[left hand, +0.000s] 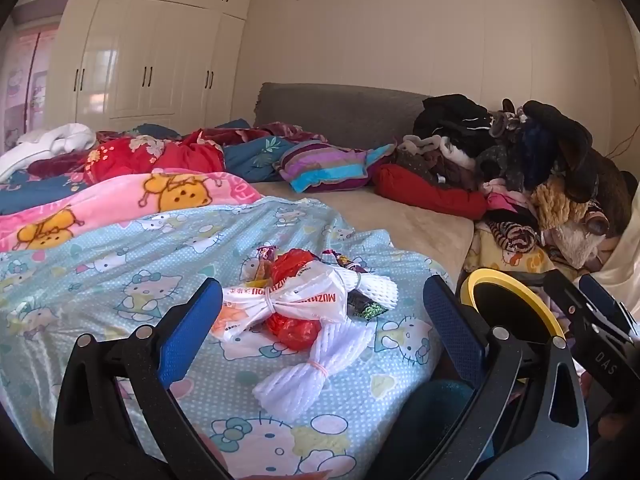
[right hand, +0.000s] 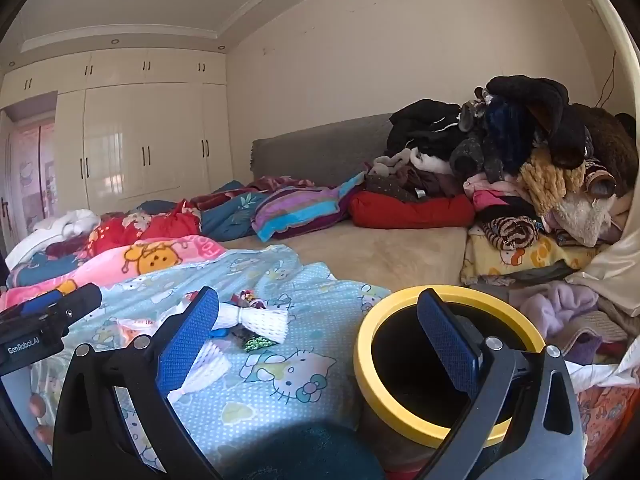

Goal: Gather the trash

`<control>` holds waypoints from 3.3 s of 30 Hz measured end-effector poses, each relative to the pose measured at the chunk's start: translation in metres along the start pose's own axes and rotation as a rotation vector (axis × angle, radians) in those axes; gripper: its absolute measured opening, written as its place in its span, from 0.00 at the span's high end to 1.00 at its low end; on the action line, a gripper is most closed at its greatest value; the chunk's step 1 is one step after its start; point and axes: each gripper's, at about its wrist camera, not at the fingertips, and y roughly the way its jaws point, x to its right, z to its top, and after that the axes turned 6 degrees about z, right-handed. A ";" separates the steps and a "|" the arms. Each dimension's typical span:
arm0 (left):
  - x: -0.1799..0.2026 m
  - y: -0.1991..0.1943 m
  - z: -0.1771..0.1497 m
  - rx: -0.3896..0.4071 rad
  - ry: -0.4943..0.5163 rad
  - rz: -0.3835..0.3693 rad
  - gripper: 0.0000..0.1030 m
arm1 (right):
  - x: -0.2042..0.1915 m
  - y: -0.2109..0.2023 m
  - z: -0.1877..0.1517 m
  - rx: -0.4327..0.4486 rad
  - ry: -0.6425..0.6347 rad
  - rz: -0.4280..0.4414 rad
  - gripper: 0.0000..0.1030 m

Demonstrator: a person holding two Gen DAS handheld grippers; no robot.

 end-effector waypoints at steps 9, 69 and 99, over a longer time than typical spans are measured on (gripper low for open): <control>-0.001 0.000 0.000 -0.002 -0.004 -0.005 0.10 | 0.002 -0.001 -0.001 -0.014 0.026 0.016 0.06; 0.009 -0.018 0.019 0.019 0.002 -0.005 0.10 | -0.009 0.009 -0.018 -0.065 0.018 0.053 0.06; -0.113 0.073 0.012 -0.115 -0.102 0.116 0.10 | -0.101 0.136 -0.040 -0.493 -0.044 0.243 0.06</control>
